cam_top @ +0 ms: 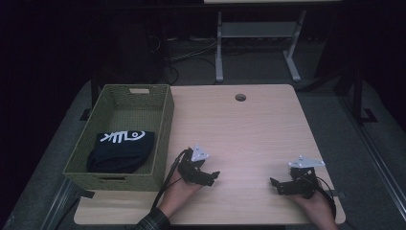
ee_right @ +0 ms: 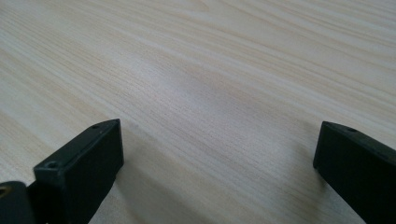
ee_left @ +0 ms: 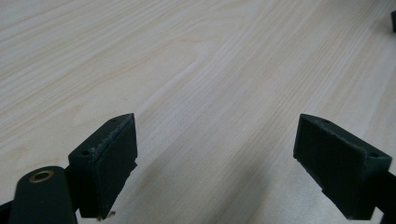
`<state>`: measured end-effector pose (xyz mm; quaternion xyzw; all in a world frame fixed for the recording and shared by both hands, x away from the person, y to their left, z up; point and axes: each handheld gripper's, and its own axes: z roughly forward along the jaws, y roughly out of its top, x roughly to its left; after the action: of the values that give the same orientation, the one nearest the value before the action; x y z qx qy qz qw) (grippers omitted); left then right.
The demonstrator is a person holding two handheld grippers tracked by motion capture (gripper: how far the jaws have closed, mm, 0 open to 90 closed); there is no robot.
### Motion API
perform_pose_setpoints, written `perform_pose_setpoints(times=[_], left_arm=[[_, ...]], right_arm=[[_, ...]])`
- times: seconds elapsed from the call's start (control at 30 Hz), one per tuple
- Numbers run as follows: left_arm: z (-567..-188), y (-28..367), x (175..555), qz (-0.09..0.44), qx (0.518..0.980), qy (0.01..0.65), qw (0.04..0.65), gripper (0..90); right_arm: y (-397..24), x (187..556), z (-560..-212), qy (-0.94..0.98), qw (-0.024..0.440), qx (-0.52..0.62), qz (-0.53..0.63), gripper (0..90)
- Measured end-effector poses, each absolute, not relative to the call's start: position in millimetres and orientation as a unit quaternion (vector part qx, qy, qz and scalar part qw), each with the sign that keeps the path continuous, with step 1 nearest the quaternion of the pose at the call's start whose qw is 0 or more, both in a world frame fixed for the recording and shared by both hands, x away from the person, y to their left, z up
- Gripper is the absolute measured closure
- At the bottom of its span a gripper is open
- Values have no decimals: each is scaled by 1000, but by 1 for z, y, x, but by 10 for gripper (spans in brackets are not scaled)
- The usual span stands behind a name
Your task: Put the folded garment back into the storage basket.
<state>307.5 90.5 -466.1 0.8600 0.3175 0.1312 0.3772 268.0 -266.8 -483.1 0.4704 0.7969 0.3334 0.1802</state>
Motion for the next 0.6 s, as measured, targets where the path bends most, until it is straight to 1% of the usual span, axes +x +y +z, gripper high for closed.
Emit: perform_pose_setpoints(times=[0.07, 0.2, 0.6], left_arm=[[-470, 91, 308, 130, 857, 323, 380, 132], [-477, 91, 309, 135, 864, 321, 365, 131], [-478, 90, 308, 137, 866, 316, 363, 128]], right_arm=[[-267, 268, -483, 797, 180, 470, 333, 14], [-267, 268, -483, 797, 180, 470, 333, 13], [-266, 269, -483, 799, 178, 468, 334, 14]])
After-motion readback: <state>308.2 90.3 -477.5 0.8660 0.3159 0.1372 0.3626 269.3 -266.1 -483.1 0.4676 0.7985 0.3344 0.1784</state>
